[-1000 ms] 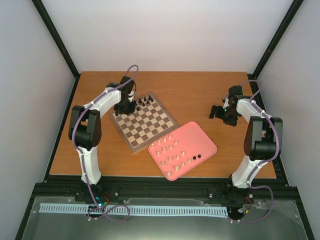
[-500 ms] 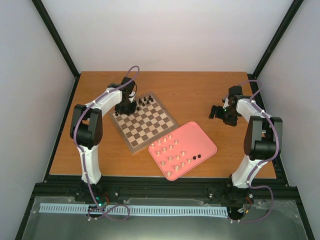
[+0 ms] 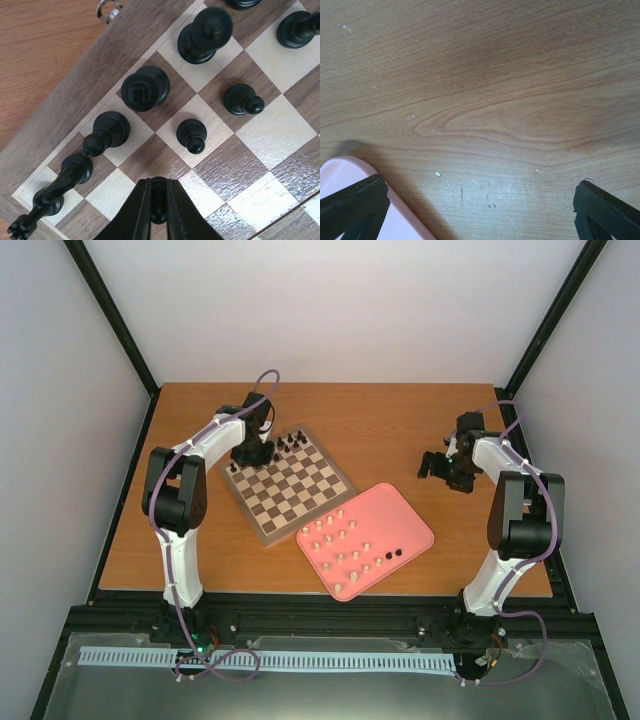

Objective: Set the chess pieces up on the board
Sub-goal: Place the chess piece on the chessboard.

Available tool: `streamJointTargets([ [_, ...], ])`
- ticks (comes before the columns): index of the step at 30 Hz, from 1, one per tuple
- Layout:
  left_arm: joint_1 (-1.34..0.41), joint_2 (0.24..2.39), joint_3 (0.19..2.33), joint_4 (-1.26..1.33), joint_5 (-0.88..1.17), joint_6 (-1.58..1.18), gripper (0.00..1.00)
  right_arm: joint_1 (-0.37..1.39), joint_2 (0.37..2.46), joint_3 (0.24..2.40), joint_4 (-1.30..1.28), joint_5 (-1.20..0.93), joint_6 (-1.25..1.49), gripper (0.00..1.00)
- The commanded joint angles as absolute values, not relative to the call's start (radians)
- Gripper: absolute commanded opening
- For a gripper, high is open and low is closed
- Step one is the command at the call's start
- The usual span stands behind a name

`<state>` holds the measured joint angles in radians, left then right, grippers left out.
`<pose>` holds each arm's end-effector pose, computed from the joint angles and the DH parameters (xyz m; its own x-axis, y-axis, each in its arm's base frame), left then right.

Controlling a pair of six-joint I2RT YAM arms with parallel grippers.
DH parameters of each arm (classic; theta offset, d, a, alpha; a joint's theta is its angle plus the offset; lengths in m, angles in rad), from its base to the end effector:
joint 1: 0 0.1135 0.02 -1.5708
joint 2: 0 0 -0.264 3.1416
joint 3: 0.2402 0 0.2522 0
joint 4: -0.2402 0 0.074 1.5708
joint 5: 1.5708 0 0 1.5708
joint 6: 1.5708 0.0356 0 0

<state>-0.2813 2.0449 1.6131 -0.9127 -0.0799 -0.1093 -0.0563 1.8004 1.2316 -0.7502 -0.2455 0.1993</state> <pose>0.3972 -0.1118 0.1937 -0.9589 0.1639 -0.2315 0.1559 0.9864 0.0528 0.3458 -0.0108 0.1841 -0.9490 0.2458 -0.1976 0.1857 0.9419 0.2800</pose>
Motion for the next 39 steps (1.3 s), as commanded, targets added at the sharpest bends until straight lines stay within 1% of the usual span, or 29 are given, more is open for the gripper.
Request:
streamJointTargets([
  [1, -0.277, 2.059, 1.636, -0.9, -0.093, -0.12, 0.12, -0.05, 1.803, 1.246, -0.749, -0.245, 0.193, 1.0],
  [3, -0.277, 2.06, 1.633, -0.896, -0.096, -0.121, 0.13, -0.051, 1.803, 1.246, -0.749, -0.246, 0.193, 1.0],
  [12, -0.277, 2.072, 1.64, -0.896, -0.088, -0.12, 0.14, -0.051, 1.802, 1.246, -0.752, -0.246, 0.193, 1.0],
  [16, -0.277, 2.071, 1.634, -0.894, -0.089, -0.12, 0.17, -0.05, 1.803, 1.246, -0.75, -0.248, 0.191, 1.0],
  [39, -0.277, 2.046, 1.641, -0.89, -0.107, -0.127, 0.18, -0.049, 1.802, 1.241, -0.749, -0.253, 0.191, 1.0],
])
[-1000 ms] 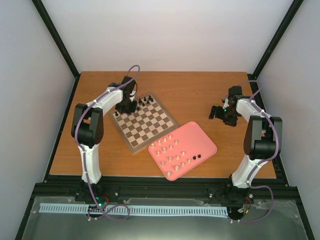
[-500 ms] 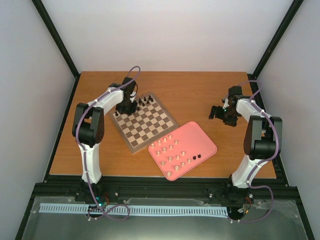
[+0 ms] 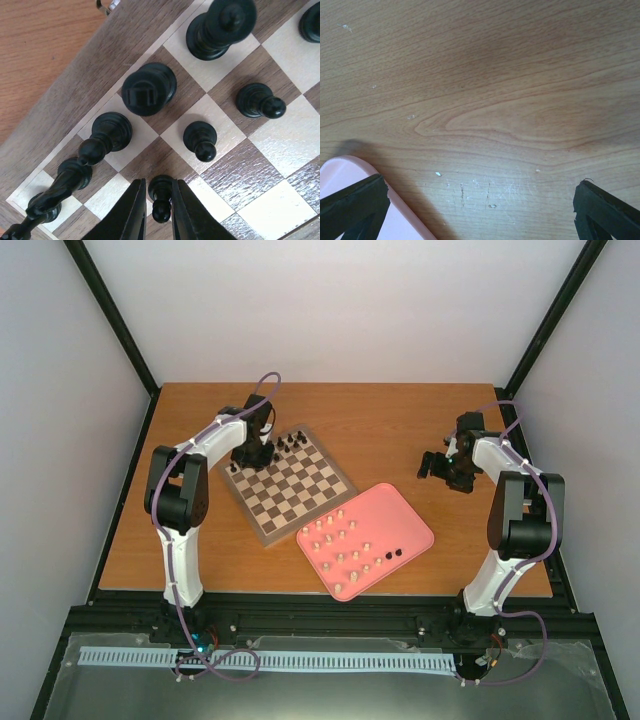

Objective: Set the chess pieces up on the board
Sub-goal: Place the chess piece on the chessboard.

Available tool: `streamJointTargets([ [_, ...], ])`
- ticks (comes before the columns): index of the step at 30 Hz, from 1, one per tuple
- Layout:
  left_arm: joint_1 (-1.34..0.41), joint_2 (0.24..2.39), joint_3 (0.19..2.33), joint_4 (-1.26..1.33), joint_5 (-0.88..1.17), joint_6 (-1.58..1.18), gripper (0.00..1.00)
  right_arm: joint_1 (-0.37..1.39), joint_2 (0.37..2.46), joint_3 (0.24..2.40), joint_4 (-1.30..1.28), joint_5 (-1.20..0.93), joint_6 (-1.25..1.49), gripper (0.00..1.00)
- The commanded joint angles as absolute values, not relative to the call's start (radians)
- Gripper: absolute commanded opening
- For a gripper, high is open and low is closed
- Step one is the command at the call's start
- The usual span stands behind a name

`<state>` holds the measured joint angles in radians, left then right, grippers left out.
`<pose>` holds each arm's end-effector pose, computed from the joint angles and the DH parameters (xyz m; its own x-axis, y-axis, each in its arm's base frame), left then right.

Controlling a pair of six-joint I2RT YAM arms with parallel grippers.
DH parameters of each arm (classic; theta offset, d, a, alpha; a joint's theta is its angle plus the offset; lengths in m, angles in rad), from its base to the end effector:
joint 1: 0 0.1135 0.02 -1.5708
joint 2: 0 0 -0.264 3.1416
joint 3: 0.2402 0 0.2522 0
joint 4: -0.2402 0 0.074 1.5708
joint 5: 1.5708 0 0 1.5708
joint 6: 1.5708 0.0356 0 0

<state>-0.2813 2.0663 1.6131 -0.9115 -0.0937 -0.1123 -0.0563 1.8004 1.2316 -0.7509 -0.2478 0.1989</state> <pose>0.3991 -0.1118 0.1853 -0.9634 0.1622 -0.2136 0.1510 0.9862 0.0681 0.3457 -0.0107 0.1841 -0.9493 0.2454 -0.1966 0.1849 0.9414 0.2820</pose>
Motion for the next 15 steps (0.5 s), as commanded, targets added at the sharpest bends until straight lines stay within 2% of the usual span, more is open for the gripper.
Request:
streamJointTargets([
  [1, -0.278, 2.046, 1.641, -0.89, -0.107, -0.127, 0.18, -0.05, 1.801, 1.238, -0.749, -0.253, 0.192, 1.0],
  [7, -0.277, 2.036, 1.636, -0.888, -0.084, -0.13, 0.19, -0.051, 1.796, 1.237, -0.749, -0.254, 0.19, 1.0],
  [10, -0.277, 2.011, 1.623, -0.882, -0.054, -0.132, 0.35, -0.05, 1.796, 1.236, -0.747, -0.257, 0.19, 1.0],
  [15, -0.277, 1.968, 1.603, -0.871, 0.002, -0.144, 0.39, -0.05, 1.798, 1.236, -0.744, -0.263, 0.192, 1.0],
])
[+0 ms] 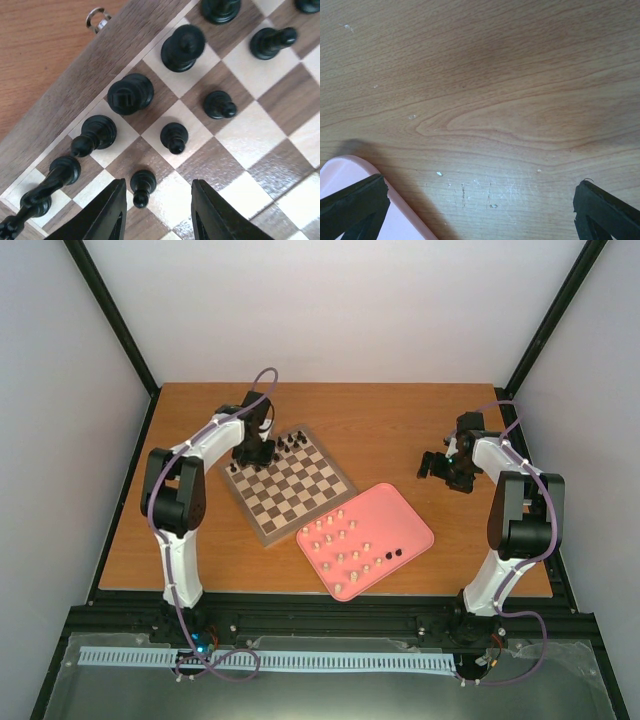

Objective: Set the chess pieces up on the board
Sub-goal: Place the chess piece on the chessboard, then pick up the chess piece from the storage box.

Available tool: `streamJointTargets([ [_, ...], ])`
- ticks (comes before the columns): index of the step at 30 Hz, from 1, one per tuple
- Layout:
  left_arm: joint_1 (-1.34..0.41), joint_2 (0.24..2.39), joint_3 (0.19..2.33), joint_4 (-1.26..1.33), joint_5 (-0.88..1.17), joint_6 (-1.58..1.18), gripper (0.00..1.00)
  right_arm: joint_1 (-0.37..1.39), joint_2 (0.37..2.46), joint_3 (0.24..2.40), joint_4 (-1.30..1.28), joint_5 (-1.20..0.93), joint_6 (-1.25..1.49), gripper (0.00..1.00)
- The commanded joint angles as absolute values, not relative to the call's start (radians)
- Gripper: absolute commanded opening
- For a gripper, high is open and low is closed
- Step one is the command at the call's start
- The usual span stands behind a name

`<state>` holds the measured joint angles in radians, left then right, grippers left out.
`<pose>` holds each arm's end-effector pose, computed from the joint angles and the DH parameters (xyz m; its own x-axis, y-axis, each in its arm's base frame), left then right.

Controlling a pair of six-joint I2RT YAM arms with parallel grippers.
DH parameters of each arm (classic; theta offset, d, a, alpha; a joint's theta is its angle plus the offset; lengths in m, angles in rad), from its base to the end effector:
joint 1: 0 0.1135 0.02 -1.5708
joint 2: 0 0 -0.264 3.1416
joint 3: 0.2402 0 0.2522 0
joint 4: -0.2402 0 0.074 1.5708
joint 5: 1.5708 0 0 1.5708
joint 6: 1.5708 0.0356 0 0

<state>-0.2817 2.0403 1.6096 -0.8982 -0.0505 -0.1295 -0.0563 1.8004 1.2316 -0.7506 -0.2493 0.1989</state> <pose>0.3975 -0.1132 0.1948 -0.9592 0.1433 -0.2439 0.1434 0.9895 0.0177 0.3457 -0.0107 0.1841 -0.9493 0.2453 -0.1966 0.1845 0.9411 0.2834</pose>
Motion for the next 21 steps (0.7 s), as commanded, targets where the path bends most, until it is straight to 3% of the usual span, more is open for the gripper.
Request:
streamJointTargets([
  [1, -0.279, 1.959, 1.6, -0.873, 0.007, -0.145, 0.39, -0.051, 1.798, 1.236, -0.744, -0.264, 0.192, 1.0],
  [7, -0.312, 1.835, 1.545, -0.899, 0.049, -0.143, 0.39, -0.05, 1.793, 1.235, -0.747, -0.259, 0.19, 1.0],
  [13, -0.503, 1.695, 1.493, -0.921, 0.131, -0.099, 0.46, -0.051, 1.793, 1.238, -0.748, -0.255, 0.193, 1.0],
  [21, -0.845, 1.825, 1.68, -0.951, 0.074, -0.02, 0.52, -0.049, 1.786, 1.238, -0.75, -0.239, 0.204, 1.0],
])
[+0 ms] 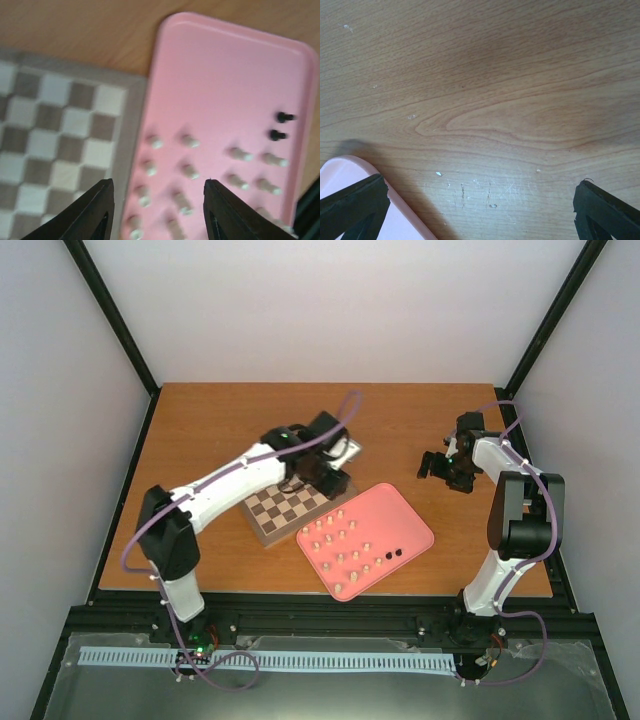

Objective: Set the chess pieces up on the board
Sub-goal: Pick up the chess piece from the storage box.

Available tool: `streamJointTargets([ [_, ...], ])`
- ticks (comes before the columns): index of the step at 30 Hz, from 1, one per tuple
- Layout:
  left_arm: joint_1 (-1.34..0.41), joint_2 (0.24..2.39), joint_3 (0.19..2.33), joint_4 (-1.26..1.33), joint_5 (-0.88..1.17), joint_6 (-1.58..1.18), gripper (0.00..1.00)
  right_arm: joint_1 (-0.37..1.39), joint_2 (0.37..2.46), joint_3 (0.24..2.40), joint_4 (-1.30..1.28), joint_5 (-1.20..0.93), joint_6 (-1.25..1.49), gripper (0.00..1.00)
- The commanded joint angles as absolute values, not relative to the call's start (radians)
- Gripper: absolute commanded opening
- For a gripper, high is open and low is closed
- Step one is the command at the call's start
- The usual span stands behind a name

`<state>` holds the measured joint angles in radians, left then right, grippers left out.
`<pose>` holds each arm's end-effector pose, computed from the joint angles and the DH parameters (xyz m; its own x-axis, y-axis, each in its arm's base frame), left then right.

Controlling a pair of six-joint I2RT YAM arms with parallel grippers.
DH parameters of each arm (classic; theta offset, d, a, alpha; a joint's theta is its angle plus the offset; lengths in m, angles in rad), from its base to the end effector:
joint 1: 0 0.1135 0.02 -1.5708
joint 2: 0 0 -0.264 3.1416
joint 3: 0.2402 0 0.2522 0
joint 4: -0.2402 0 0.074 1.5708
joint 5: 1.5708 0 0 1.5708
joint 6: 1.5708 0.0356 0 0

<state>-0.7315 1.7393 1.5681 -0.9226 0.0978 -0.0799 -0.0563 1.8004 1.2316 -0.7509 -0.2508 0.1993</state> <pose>0.2701 -0.2471 0.2939 -0.7147 0.5348 -0.4507 0.6432 0.7558 -0.1231 0.3457 -0.0106 0.1841 -0.9494 0.2456 -0.1960 0.1846 0.9406 0.2848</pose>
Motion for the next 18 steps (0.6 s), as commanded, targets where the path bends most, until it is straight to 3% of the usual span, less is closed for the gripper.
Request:
streamJointTargets([
  [1, -0.881, 1.863, 1.716, -0.959, 0.059, -0.012, 0.52, -0.049, 1.787, 1.239, -0.749, -0.239, 0.206, 1.0],
  [8, -1.077, 2.063, 1.894, -0.958, 0.067, 0.009, 0.53, -0.049, 1.781, 1.249, -0.761, -0.21, 0.218, 1.0],
  [18, -1.185, 2.119, 1.848, -0.885, 0.108, 0.035, 0.53, -0.048, 1.777, 1.249, -0.748, -0.205, 0.23, 1.0],
])
